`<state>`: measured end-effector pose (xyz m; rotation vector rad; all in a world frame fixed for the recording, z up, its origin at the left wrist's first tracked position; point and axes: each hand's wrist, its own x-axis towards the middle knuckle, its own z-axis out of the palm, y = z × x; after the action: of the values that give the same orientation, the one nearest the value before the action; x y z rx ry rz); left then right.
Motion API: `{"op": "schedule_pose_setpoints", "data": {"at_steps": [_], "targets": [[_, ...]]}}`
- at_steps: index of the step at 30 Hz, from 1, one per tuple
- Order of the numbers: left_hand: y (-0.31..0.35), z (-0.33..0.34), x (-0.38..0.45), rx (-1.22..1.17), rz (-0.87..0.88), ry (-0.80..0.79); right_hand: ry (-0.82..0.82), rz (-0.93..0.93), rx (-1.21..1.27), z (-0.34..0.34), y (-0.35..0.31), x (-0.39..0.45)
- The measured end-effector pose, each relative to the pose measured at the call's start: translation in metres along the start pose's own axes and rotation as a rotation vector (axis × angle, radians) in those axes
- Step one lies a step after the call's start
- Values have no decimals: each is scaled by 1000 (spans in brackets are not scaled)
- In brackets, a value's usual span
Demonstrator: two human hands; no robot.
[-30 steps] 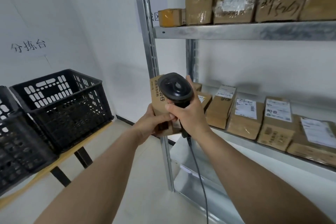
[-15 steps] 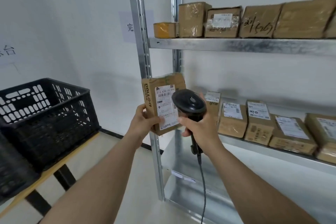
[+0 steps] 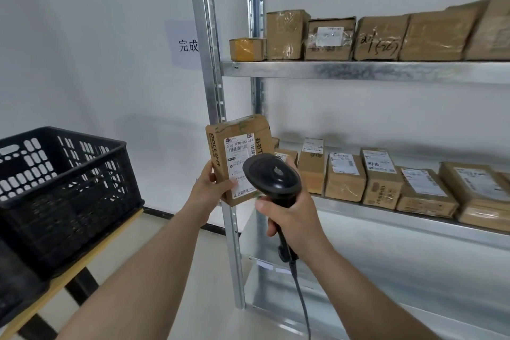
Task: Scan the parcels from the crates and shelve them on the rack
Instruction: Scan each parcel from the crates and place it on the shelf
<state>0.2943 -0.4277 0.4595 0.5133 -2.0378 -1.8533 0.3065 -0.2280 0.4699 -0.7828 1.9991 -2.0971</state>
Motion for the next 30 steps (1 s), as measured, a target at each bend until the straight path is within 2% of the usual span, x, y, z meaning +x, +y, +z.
{"op": "schedule_pose_setpoints", "data": {"at_steps": [22,30], "targets": [[-2,16,16,-56,-15,-152,156,-1,-51,-15,9,4],[1,3,-1,-57,-21,-250,369,-67,-270,-37,6,9]]}}
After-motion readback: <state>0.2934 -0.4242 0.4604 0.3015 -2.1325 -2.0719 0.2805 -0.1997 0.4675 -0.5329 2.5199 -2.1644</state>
